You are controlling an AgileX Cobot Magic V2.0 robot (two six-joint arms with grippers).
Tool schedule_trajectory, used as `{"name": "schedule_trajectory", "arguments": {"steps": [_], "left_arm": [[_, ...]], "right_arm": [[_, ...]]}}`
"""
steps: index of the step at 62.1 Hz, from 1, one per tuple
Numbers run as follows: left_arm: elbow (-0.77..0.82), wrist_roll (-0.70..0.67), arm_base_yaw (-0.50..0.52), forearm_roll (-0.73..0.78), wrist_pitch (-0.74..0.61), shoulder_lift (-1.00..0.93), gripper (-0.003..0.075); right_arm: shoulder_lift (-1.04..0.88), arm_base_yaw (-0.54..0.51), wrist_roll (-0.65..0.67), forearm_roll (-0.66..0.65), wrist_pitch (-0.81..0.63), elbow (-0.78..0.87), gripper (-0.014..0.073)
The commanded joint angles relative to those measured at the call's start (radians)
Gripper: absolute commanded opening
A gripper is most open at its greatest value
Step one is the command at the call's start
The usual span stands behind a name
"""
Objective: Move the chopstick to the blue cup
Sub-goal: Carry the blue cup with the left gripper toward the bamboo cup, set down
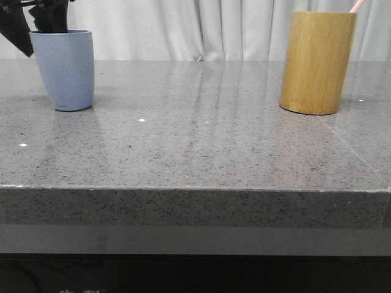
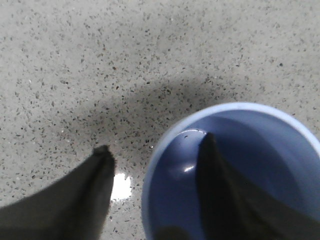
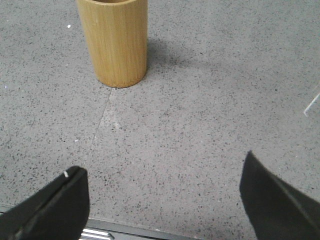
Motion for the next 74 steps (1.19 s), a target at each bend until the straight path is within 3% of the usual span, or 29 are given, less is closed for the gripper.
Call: {"name": "schedule_trajectory", "arguments": {"steps": [1, 13, 21, 51, 74], "left_arm": [[-0.040, 0.000, -0.008, -0.005, -0.026, -0.051, 0.0229], [-0.042, 0.000, -0.008, -0.010, -0.023, -0.051, 0.0052], [-0.075, 0.000, -0.029, -0.017, -0.001, -0.051, -0.0018], [-0.308, 0.000, -0.297, -0.017, 0.049, 0.051, -0.0019], [-0.466, -0.006, -0.372, -0.015, 0.113, 0.178, -0.0018]], "right_arm": [[0.009, 0.002, -0.009, 0.008, -0.065, -0.028, 0.0622], [0.009, 0.002, -0.009, 0.008, -0.065, -0.028, 0.0622], [0.009, 0.002, -0.009, 0.008, -0.065, -0.028, 0.0622], [0.009, 0.002, -0.009, 0.008, -0.061, -0.028, 0.0622], [0.009, 0.002, -0.009, 0.008, -0.060, -0.028, 0.0622]]}}
